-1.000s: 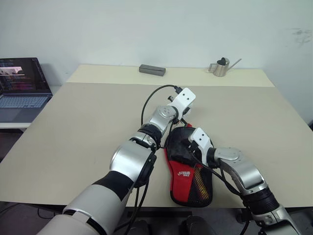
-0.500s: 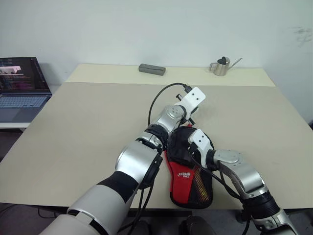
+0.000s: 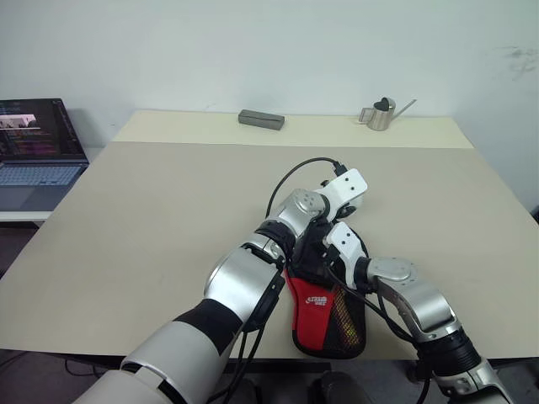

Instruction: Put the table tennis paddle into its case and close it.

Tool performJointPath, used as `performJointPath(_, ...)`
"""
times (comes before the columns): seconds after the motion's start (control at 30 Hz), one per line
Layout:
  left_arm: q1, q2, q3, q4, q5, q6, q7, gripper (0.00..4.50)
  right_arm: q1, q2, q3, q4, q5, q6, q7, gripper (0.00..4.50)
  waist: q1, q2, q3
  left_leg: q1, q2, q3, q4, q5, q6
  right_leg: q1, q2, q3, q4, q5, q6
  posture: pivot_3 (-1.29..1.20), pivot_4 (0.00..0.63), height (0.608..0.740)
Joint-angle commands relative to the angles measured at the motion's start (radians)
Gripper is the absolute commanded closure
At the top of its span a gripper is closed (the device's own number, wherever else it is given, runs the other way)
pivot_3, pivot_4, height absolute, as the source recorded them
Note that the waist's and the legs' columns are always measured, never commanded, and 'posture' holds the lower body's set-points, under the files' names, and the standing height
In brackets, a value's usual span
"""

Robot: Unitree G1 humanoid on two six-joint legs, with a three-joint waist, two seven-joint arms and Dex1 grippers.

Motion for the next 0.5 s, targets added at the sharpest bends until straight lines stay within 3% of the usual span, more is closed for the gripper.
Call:
performJointPath(0.03, -0.012, -0.002, 0.004, -0.029, -0.005, -0.028, -0.020, 1.58, 0.044, 0.008, 0.092, 0.099, -0.012, 0.079, 0.017, 0.00, -0.001, 0.000, 0.000, 0.000, 0.000, 0.000, 0.000, 0.000, 0.000, 0.000, 0.000, 0.000, 0.000, 0.000, 0.000, 0.00, 0.150, 0.740)
performJointPath(0.17, -0.031, 0.014, 0.038, -0.036, -0.037, -0.043, -0.038, 0.17, 0.038, 0.004, 0.093, 0.110, -0.014, 0.071, 0.023, 0.00, -0.005, 0.000, 0.000, 0.000, 0.000, 0.000, 0.000, 0.000, 0.000, 0.000, 0.000, 0.000, 0.000, 0.000, 0.000, 0.00, 0.150, 0.740)
performJointPath(0.2, -0.036, 0.016, 0.046, -0.038, -0.043, -0.045, -0.042, 0.02, 0.036, 0.003, 0.093, 0.112, -0.014, 0.070, 0.024, 0.00, -0.006, 0.000, 0.000, 0.000, 0.000, 0.000, 0.000, 0.000, 0.000, 0.000, 0.000, 0.000, 0.000, 0.000, 0.000, 0.00, 0.150, 0.740)
performJointPath(0.33, -0.069, 0.032, 0.101, -0.054, -0.108, -0.076, -0.145, 0.02, 0.026, 0.000, 0.092, 0.122, -0.014, 0.066, 0.028, 0.00, -0.007, 0.000, 0.000, 0.000, 0.000, 0.000, 0.000, 0.000, 0.000, 0.000, 0.000, 0.000, 0.000, 0.000, 0.000, 0.00, 0.150, 0.740)
performJointPath(0.5, -0.108, 0.134, 0.178, -0.104, -0.215, -0.116, -0.356, 0.02, 0.009, 0.001, 0.090, 0.139, -0.011, 0.060, 0.034, 0.00, -0.018, 0.001, 0.000, 0.001, 0.000, 0.000, 0.000, 0.000, 0.000, 0.000, 0.001, 0.000, 0.001, 0.000, 0.000, 0.00, 0.150, 0.740)
